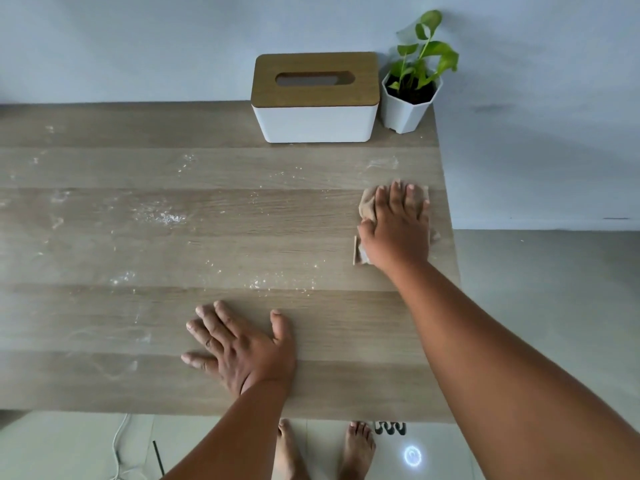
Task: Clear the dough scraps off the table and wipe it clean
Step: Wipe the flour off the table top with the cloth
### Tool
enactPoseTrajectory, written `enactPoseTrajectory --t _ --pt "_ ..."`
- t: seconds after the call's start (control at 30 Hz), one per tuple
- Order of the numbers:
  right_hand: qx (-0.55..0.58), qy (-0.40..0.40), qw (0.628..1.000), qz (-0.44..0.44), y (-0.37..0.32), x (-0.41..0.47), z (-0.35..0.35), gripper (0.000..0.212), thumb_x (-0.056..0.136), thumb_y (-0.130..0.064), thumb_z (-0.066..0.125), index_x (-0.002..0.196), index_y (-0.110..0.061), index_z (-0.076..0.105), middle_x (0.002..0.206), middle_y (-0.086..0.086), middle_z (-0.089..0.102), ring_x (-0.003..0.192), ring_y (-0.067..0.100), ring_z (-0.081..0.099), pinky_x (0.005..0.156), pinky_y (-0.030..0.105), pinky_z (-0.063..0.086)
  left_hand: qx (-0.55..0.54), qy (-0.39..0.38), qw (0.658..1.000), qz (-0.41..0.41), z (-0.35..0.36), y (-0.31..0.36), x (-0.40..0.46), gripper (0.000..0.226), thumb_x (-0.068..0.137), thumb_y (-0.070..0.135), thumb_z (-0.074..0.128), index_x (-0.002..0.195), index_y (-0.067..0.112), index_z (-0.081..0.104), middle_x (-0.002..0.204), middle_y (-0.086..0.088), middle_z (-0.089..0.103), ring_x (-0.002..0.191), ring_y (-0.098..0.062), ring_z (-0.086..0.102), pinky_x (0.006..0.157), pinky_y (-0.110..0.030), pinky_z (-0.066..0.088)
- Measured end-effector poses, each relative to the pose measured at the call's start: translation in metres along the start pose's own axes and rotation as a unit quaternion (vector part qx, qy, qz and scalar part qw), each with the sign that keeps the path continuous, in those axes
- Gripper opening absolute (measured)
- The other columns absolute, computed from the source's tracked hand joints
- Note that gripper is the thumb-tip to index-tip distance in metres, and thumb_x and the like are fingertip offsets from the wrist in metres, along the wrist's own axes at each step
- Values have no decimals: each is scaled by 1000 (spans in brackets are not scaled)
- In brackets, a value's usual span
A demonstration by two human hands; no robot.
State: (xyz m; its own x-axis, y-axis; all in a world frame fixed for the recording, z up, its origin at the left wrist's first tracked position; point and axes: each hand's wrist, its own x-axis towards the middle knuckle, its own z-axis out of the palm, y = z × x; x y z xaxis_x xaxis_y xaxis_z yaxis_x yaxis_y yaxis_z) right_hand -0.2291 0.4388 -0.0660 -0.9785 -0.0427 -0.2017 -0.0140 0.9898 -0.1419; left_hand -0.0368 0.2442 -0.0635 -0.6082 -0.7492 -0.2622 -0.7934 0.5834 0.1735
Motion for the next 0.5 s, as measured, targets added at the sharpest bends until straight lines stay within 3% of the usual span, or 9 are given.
enactPoseTrajectory --t 0.1,0.23,0.3,0.5 --pt "-6 -12 999 -34 -15 20 -5 74 94 -49 18 163 -22 18 173 8 5 159 37 -5 127 59 1 2 -1 1000 0 1 -1 -1 104 82 71 26 164 12 1 173 -7 -9 157 -25 -20 123 -62 -13" --pt "-41 -32 980 -191 -8 -11 0 70 99 -52 21 164 -24 18 173 4 2 159 31 -8 128 55 1 2 -2 1000 0 1 -1 0 104 82 71 25 164 12 1 173 -6 -10 157 -25 -21 123 -61 -14" --pt "-26 -36 973 -226 15 -38 3 72 99 -55 24 163 -23 21 173 2 7 160 26 -5 129 51 4 2 0 1000 1 1 -1 0 104 83 71 26 164 12 1 173 -7 -10 157 -25 -20 123 -61 -14" --pt "-18 1 997 -74 55 -25 -6 81 96 -60 28 163 -14 21 172 9 10 160 25 0 130 47 4 2 -3 1000 0 1 -1 1 104 84 71 25 164 12 -3 172 -7 -13 156 -25 -24 122 -61 -15"
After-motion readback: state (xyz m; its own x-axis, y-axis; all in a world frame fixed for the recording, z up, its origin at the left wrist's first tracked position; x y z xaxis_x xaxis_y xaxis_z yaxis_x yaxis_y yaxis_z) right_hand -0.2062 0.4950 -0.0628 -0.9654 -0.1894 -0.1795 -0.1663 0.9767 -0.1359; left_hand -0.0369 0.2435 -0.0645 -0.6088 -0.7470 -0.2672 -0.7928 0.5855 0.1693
